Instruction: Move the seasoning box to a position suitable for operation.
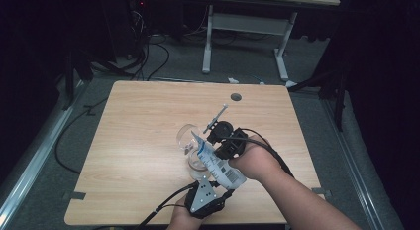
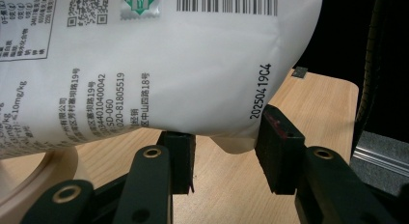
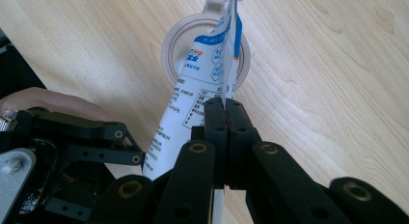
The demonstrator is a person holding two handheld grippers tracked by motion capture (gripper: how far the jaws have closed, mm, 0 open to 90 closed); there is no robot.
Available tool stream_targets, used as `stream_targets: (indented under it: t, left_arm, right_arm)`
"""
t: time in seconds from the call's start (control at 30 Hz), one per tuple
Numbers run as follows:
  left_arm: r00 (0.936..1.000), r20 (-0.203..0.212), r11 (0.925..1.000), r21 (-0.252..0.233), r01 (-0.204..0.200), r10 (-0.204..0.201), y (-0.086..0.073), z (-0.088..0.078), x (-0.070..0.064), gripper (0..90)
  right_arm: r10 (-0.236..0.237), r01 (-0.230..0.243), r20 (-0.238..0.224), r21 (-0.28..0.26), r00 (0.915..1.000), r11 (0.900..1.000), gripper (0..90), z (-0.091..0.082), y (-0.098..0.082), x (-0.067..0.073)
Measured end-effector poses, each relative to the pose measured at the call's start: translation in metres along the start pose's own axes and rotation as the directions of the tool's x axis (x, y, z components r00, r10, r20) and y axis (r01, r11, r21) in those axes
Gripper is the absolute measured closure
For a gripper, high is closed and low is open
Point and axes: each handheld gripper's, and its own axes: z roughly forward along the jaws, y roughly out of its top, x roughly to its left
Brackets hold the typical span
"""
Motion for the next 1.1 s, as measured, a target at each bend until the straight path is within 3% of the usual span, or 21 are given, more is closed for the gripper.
stream_targets:
  t: [1.1]
  left_arm:
    - [0.9999, 0.013, 1.0000, -0.007, 0.007, -0.007, 0.0034, 0.0017, -0.0003, 61.5]
  right_arm:
    - [-0.001, 0.001, 0.009, -0.001, 1.0000, 1.000, 90.0, -0.0021, -0.0008, -0.0012]
